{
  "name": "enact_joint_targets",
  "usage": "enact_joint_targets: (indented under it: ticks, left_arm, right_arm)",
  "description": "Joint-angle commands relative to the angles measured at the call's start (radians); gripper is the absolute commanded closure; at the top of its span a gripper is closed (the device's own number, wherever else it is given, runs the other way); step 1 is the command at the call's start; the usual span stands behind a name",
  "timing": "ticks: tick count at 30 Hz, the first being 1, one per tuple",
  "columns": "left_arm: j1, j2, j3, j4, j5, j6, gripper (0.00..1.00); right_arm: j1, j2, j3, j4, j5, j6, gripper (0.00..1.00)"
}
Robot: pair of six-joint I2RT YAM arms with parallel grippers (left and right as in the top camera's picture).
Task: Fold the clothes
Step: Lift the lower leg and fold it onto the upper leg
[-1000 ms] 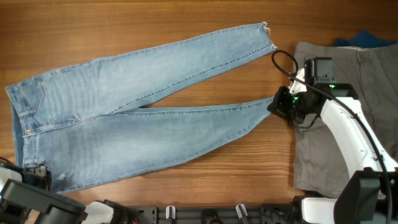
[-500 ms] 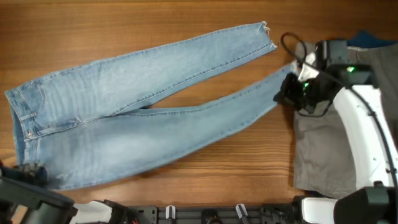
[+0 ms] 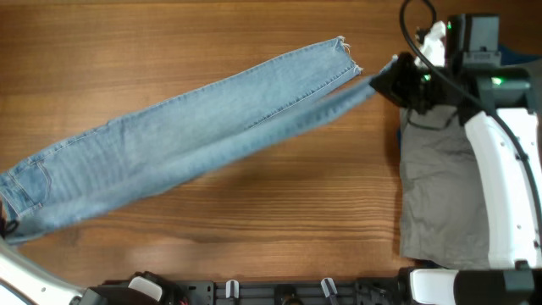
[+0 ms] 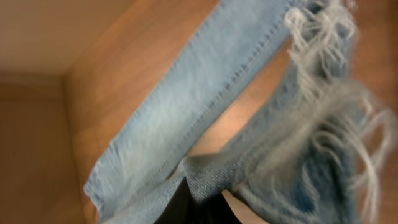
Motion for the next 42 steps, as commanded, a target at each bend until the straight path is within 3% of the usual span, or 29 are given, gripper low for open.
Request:
enact_joint_targets:
  ticks: [1,4,9,19,20,21,22,26,29,33,34,35,36,40,42]
  left_arm:
    - [-0.1,0.047,0.031,0.089,-0.076,-0.002,0.96]
    - [-0.175,0.148,0.031,0.106,-0.13,-0.002,0.96]
    - [-0.181,0.352,0.031,0.153,-0.138,-0.006,0.96]
    - [-0.181,0.462,0.031,0.277,-0.076,-0.003,0.94]
    - [-0.183,0.462,0.031,0.29,-0.051,-0.003,0.92]
    - [-0.188,0.462,0.031,0.301,-0.043,-0.003,0.89]
    - [-0.198,0.462,0.031,0.308,-0.043,-0.002,0.84]
    - [-0.264,0.462,0.031,0.327,-0.05,0.059,0.69]
    - [-0.283,0.462,0.031,0.333,-0.057,0.077,0.64]
    - [-0.286,0.462,0.031,0.313,-0.052,0.078,0.62]
    - [-0.287,0.462,0.031,0.31,-0.038,0.091,0.61]
    - [-0.288,0.462,0.031,0.307,0.012,0.14,0.6]
    - [-0.289,0.462,0.031,0.303,0.05,0.18,0.61]
    - [-0.294,0.462,0.031,0.28,0.297,0.364,0.61]
    - [-0.294,0.462,0.031,0.273,0.45,0.473,0.6]
  right_arm:
    - [0.022,0.127,0.026,0.114,0.066,0.067,0.96]
    - [0.028,0.23,0.026,0.224,0.05,0.086,0.96]
    - [0.047,0.288,0.026,0.366,0.066,0.084,0.96]
    - [0.116,0.49,0.026,0.551,0.088,0.273,0.95]
    - [0.12,0.521,0.026,0.642,0.073,0.259,0.44]
    - [0.121,0.541,0.026,0.756,-0.016,0.09,0.15]
    - [0.117,0.545,0.026,0.789,-0.051,-0.023,0.0]
    - [0.05,0.522,0.03,0.625,-0.05,-0.212,0.01]
    - [0.036,0.536,0.025,0.536,0.026,-0.277,0.0]
    - [0.069,0.614,0.025,0.646,0.082,-0.283,0.24]
    - [0.076,0.631,0.025,0.681,0.082,-0.282,0.26]
    - [0.086,0.671,0.025,0.747,0.082,-0.28,0.35]
    - [0.089,0.697,0.025,0.785,0.086,-0.251,0.38]
    - [0.09,0.79,0.025,0.922,0.062,-0.14,0.39]
    - [0.091,0.822,0.025,0.946,0.04,-0.117,0.34]
